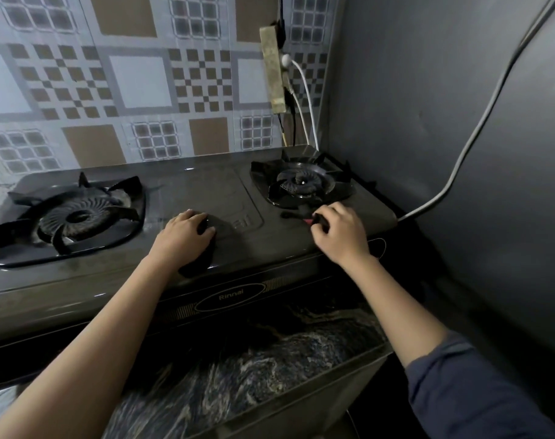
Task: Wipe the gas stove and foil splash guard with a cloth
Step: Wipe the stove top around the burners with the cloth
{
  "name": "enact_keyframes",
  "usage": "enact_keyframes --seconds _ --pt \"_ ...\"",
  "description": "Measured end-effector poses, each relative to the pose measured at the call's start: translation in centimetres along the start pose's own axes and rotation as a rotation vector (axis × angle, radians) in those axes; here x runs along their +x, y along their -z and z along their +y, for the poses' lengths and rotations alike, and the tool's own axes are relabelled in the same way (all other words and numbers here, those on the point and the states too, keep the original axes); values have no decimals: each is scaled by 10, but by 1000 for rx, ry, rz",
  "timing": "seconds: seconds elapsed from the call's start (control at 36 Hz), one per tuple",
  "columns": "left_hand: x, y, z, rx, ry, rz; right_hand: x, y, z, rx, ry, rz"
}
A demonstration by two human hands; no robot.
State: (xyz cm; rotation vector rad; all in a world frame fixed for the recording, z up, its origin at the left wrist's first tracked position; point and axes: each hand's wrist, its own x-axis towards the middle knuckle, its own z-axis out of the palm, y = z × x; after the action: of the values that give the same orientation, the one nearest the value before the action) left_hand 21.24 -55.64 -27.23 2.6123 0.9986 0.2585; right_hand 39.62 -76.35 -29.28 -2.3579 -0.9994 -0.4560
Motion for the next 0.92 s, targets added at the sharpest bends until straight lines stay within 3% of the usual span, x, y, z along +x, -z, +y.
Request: enact_keyframes --seconds 0.28,0.67,0.92 --pt "-17 8 -7 29 30 -25 -23 -16 -71 138 132 -86" --pt "-47 19 -38 50 -30 -72 -29 -26 -95 164 225 -139" --pt "-76 44 -66 80 -42 -225 -30 -27 -119 194 337 -344"
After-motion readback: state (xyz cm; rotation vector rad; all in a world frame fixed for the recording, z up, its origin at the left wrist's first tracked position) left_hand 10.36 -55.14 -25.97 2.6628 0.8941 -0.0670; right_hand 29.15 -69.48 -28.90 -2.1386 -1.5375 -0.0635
